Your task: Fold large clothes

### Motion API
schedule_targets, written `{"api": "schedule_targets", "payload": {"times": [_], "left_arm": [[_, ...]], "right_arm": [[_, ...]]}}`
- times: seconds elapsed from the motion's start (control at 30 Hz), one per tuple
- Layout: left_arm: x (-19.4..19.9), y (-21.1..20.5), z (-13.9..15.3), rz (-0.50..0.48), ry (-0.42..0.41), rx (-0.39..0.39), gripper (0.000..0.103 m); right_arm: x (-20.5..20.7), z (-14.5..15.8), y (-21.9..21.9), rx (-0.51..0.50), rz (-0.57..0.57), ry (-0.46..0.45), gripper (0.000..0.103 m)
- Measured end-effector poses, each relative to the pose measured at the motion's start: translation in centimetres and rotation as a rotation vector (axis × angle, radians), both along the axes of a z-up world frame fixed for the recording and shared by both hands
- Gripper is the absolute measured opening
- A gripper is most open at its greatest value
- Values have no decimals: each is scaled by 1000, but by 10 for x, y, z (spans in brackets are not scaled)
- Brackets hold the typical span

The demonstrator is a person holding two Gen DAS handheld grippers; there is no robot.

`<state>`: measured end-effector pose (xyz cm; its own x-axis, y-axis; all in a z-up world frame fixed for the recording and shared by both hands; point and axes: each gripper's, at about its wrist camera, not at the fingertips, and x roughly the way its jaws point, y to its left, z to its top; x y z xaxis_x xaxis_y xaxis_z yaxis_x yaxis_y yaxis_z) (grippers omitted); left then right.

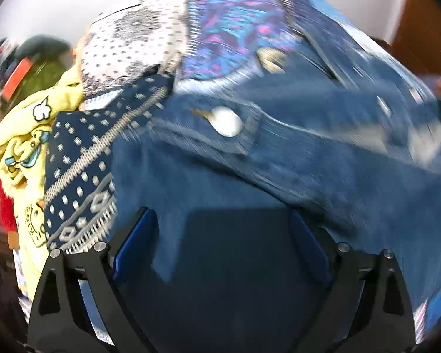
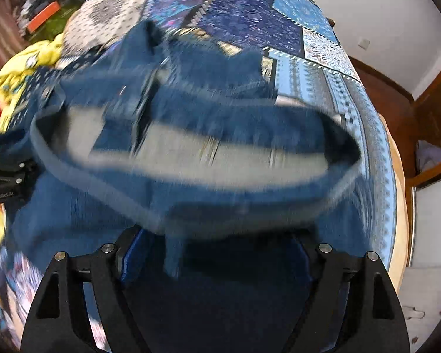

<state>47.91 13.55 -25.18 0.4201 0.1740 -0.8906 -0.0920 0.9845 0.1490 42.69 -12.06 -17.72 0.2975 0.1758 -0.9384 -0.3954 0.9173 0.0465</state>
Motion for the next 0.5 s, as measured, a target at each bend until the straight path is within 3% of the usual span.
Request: {"api": "schedule_targets", "payload": {"times": [0.1,0.2,0.27,0.33,0.5], "left_arm": [[23,18,15,88,-67,53,94],[33,42,31,189,-124,73,94],[27,55,42,241,-168,30,94],[18,64,52,262,-200,-28,94],[-5,56,66,180,-195,49,94]], "right_arm": [[27,14,-7,33,-90,-44,77],[42,46,-25,60,-253,-201,78],[39,62,-35,110,-284,-249,78],[29,72,-39,156,-268,-270,78],[-5,65,-25,148,-149,-245,78]]}}
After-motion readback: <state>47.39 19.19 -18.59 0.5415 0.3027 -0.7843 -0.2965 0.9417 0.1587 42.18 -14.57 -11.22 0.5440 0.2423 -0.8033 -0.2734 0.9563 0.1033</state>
